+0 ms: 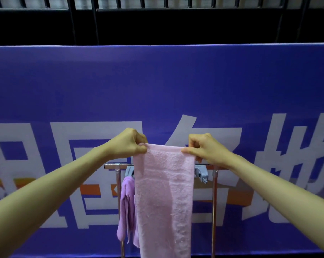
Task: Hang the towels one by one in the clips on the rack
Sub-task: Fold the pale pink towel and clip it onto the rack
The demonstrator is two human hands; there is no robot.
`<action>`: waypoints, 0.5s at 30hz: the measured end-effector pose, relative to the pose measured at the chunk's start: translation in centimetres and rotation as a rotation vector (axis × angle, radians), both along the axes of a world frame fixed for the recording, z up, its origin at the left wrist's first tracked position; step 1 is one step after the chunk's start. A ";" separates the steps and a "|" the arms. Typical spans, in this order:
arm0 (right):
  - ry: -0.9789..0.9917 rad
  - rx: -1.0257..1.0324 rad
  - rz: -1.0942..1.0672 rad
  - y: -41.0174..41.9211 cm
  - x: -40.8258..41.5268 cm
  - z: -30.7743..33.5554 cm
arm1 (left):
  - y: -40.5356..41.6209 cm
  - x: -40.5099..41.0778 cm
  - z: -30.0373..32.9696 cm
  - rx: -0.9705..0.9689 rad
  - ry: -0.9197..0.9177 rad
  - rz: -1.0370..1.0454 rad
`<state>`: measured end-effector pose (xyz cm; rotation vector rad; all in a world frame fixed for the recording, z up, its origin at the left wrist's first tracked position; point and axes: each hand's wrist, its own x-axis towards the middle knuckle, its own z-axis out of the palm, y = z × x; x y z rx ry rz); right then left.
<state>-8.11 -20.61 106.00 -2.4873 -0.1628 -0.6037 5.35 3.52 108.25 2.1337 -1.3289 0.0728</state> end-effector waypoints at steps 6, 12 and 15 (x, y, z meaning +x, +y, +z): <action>0.006 -0.010 0.008 -0.1 -0.4 0.2 | 0.1 0.6 -0.9 -0.073 -0.011 0.058; -0.011 0.021 -0.016 0.2 -0.4 0.7 | -0.3 0.0 -0.7 -0.066 -0.085 0.008; 0.016 0.061 0.015 0.6 -0.4 0.9 | -0.3 -0.6 -0.8 0.197 -0.254 -0.107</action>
